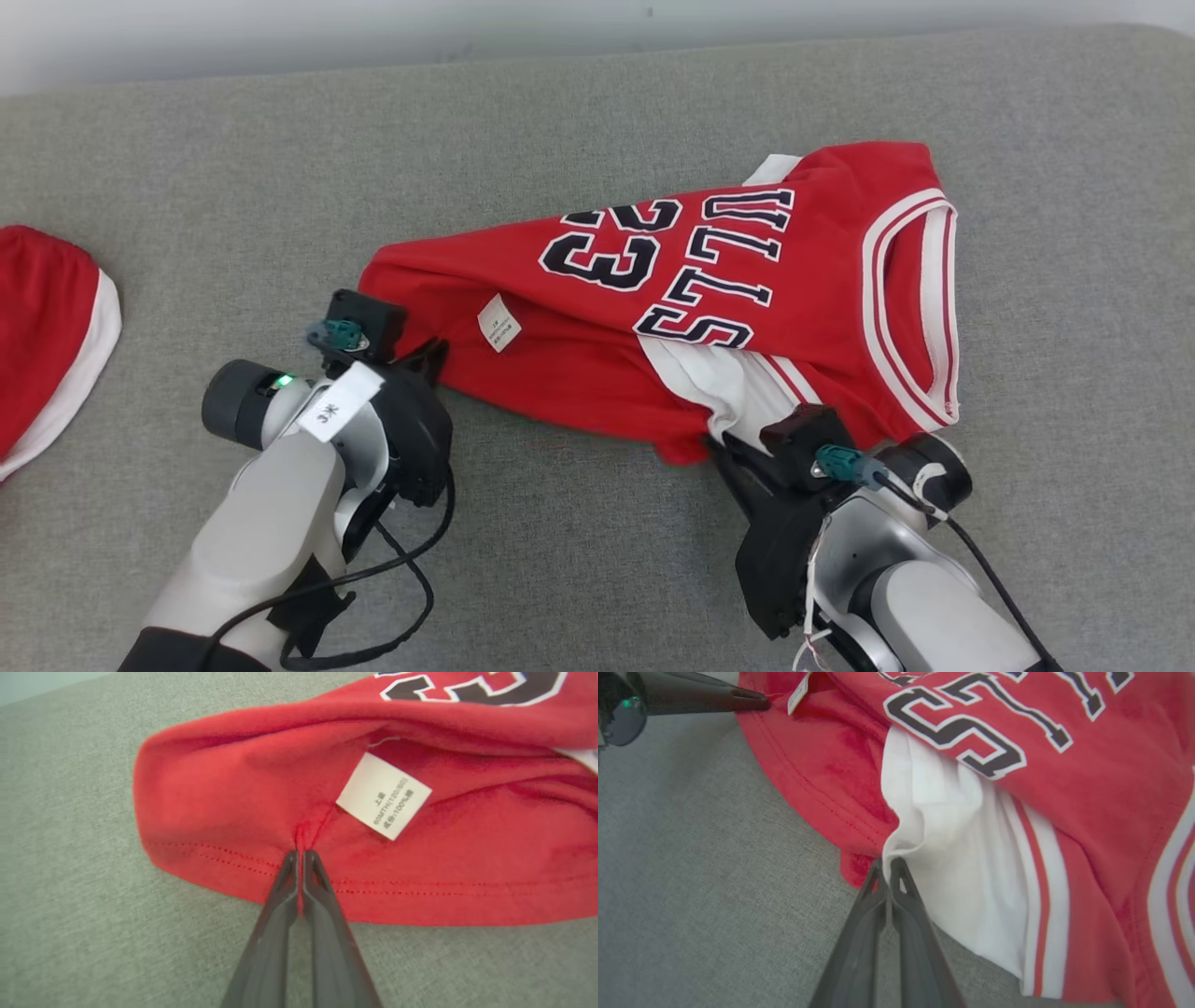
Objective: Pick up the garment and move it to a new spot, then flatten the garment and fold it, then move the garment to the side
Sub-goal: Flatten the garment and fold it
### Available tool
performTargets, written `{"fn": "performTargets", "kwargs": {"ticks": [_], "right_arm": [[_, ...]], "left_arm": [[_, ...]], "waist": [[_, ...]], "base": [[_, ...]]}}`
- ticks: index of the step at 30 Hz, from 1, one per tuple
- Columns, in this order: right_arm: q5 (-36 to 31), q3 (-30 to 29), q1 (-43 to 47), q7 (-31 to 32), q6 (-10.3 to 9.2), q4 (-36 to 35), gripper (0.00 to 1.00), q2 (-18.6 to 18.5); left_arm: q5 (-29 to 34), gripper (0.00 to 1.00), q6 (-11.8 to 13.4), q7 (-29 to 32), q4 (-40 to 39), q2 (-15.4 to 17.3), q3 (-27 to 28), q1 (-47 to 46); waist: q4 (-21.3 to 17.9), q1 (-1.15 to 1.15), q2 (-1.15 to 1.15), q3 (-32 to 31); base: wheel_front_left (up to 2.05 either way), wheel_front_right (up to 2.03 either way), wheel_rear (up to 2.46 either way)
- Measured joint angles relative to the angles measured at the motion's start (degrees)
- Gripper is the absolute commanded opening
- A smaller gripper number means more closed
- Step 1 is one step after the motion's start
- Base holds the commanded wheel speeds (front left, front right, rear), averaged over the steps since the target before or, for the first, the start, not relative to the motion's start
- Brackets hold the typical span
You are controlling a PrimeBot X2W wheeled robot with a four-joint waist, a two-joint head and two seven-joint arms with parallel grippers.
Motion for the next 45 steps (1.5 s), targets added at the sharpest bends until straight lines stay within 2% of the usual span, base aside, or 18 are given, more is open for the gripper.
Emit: {"fn": "performTargets", "kwargs": {"ticks": [10, 17, 29, 38, 45], "right_arm": [[3.88, -5.63, 0.12, -4.67, -0.48, -4.93, 0.00, -0.37], [4.95, -10.59, 1.85, -6.86, -2.02, -8.70, 0.00, -2.87], [5.86, -16.14, 6.31, -8.25, -3.75, -13.81, 0.00, -3.68], [6.09, -15.11, 11.13, -5.52, -4.39, -11.55, 0.00, -3.90], [6.51, -11.73, 11.93, -2.86, -4.23, -7.82, 0.00, -3.14]], "left_arm": [[-2.71, 0.00, 0.43, -7.09, -3.01, -0.10, 4.01, 0.04], [-3.01, 0.00, 1.51, -11.87, -6.30, 0.45, 5.30, 0.19], [-2.31, 0.00, 3.55, -14.55, -9.81, 1.60, 4.80, 4.46], [-1.23, 0.00, 3.59, -12.81, -9.73, 1.04, 2.03, 8.92], [-0.98, 0.00, 3.44, -10.73, -8.35, -0.30, -0.48, 11.02]], "waist": [[0.20, 0.00, 0.00, -2.78], [0.26, 0.00, 0.00, -5.81], [-0.57, -0.01, 0.00, -10.30], [-1.27, -0.01, 0.00, -10.34], [-0.75, 0.00, 0.00, -8.06]], "base": [[0.00, 0.00, 0.00], [0.00, 0.00, 0.00], [0.00, 0.00, 0.00], [0.00, 0.00, 0.00], [0.00, 0.00, 0.00]]}}
